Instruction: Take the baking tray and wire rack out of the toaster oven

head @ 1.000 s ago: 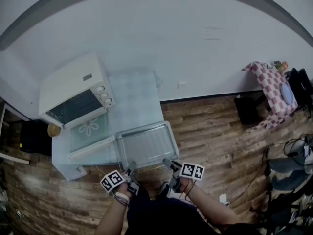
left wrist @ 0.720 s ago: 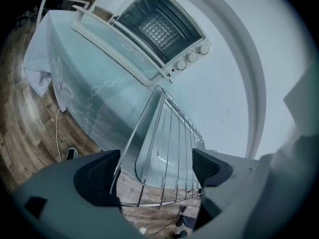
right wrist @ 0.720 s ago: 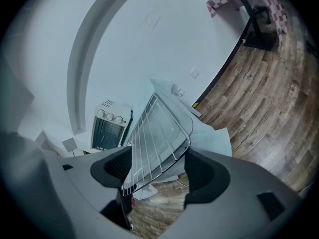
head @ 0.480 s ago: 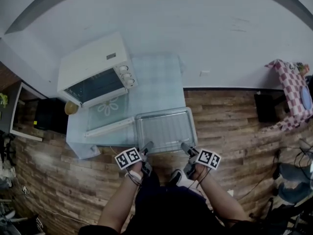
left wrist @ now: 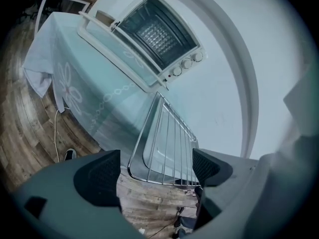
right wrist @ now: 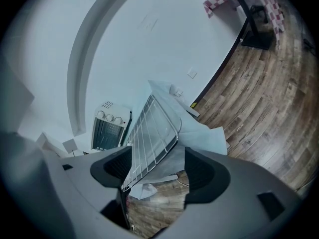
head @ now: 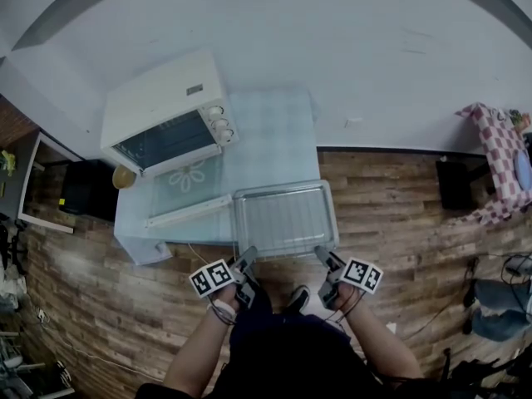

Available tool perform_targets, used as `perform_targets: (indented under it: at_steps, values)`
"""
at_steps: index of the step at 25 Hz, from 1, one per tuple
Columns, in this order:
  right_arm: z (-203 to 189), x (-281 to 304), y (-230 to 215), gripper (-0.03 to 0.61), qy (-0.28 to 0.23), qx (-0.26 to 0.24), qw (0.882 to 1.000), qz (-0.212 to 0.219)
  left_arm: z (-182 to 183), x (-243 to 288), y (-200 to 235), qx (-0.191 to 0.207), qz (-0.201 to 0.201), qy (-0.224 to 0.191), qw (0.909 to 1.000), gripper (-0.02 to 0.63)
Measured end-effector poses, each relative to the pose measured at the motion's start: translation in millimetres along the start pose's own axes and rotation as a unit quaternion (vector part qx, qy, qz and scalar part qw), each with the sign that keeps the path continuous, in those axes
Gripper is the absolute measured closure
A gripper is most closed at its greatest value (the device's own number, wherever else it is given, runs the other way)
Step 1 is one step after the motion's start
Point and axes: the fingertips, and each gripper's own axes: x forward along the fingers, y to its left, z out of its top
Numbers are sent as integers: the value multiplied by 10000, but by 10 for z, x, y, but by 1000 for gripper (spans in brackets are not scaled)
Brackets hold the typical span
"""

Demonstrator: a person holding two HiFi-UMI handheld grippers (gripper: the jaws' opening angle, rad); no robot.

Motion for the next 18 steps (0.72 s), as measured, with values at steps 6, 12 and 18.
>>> perform_targets:
  at_steps: [6,12,18]
  values:
    - [569,-483,36,280,-912,-813,9916,-418,476,-515,-69,611,260,-644,9957,181]
    - [1261,-878,958,468,-1969,-2115,9571,229,1135,-995,-945,2760,23,-1515,9491,264]
    - [1297,-1116,2210,573,-2442,-3953,8808,913,1187,-1253,-2206,4405,-665,-2178,8684,567]
